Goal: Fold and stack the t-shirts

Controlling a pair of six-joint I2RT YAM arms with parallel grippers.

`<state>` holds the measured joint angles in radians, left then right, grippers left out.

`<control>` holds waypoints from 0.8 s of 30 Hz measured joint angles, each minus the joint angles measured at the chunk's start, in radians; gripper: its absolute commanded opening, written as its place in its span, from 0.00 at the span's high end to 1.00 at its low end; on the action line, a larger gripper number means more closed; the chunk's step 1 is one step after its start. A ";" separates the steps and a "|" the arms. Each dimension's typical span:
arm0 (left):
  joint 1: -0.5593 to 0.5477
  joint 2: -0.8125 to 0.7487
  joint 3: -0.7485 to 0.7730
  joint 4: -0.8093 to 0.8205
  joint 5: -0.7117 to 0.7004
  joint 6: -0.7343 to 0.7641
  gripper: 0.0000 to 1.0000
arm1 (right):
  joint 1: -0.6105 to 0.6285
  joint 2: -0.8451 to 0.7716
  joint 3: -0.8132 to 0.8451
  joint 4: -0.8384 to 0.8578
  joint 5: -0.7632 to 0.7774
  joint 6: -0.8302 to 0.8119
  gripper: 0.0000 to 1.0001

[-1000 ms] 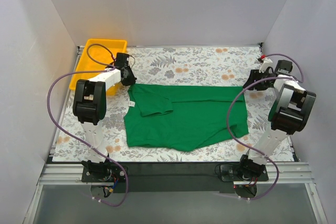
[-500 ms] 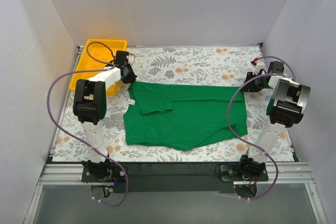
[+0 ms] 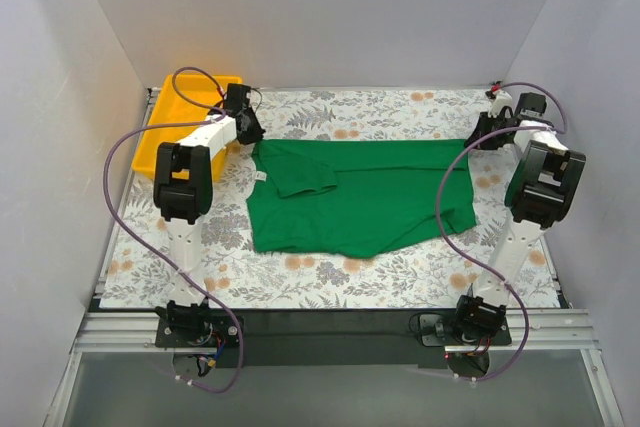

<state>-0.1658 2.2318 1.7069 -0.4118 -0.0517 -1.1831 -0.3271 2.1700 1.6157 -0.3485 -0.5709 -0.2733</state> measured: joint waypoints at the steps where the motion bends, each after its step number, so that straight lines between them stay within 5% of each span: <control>1: 0.000 0.022 0.038 -0.007 -0.002 -0.001 0.95 | 0.002 0.017 0.031 0.002 0.000 0.006 0.99; 4: 0.000 0.099 0.167 -0.036 -0.003 -0.003 0.94 | 0.009 0.071 0.123 0.004 0.004 0.024 0.99; 6: 0.000 0.153 0.253 -0.055 -0.005 -0.003 0.91 | 0.016 0.108 0.180 0.004 0.008 0.039 0.86; 9: 0.001 0.215 0.343 -0.072 -0.006 0.000 0.63 | 0.023 0.146 0.241 0.007 0.018 0.055 0.54; 12: 0.006 0.232 0.367 -0.082 0.005 -0.006 0.50 | 0.026 0.151 0.255 0.009 0.019 0.059 0.39; 19: 0.013 0.122 0.297 -0.034 0.100 -0.003 0.48 | 0.027 -0.019 0.062 0.014 0.017 -0.005 0.30; 24: 0.013 -0.166 0.065 0.051 0.184 0.003 0.44 | 0.028 -0.301 -0.214 0.004 -0.023 -0.113 0.28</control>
<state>-0.1524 2.0655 1.7721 -0.3603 0.1326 -1.1801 -0.2989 1.8694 1.4017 -0.3443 -0.5941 -0.3866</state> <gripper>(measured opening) 0.539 0.711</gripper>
